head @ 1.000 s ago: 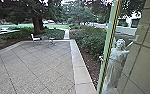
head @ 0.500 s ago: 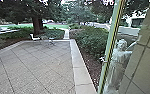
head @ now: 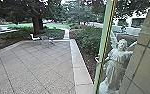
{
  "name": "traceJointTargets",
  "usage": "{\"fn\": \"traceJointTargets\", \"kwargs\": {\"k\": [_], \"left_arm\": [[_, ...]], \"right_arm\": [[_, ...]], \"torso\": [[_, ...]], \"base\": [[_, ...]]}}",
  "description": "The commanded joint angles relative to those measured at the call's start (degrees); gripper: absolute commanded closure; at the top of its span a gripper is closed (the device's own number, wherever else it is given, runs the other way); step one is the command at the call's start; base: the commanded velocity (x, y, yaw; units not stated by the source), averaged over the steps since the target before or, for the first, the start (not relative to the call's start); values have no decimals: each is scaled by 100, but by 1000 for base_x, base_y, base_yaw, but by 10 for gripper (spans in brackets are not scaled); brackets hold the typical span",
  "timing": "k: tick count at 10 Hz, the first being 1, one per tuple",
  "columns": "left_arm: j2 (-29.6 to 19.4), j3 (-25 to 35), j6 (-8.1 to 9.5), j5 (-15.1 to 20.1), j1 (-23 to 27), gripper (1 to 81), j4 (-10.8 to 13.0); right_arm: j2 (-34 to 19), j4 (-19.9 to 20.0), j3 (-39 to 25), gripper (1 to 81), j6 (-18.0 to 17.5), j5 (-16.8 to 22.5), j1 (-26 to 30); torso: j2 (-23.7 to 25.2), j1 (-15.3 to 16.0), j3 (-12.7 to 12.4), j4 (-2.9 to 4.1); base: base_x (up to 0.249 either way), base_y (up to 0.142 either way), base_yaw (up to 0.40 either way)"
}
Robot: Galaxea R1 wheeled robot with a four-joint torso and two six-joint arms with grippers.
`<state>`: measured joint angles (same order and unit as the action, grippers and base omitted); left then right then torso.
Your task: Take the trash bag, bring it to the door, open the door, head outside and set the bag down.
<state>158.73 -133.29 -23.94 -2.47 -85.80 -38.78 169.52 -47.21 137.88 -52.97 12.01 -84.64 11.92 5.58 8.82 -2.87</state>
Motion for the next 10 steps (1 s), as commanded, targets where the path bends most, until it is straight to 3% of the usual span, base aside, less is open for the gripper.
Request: {"fn": "traceJointTargets", "kwargs": {"k": [1, 7, 10], "left_arm": [[-69, 66, -5, 441, 269, 811, -25], [-69, 66, -5, 440, 269, 811, -16], [-69, 66, -5, 432, 269, 811, -16]], "right_arm": [[49, -16, -139, 10, 32, 232, 276], [49, -25, -139, 10, 32, 232, 294], [49, -25, -139, 10, 32, 232, 285]], "torso": [[0, 0, 0, 2], [7, -15, -2, 0], [5, -13, 0, 0]], "base": [[0, 0, 0], [35, 0, 0], [75, 70, 0]]}}
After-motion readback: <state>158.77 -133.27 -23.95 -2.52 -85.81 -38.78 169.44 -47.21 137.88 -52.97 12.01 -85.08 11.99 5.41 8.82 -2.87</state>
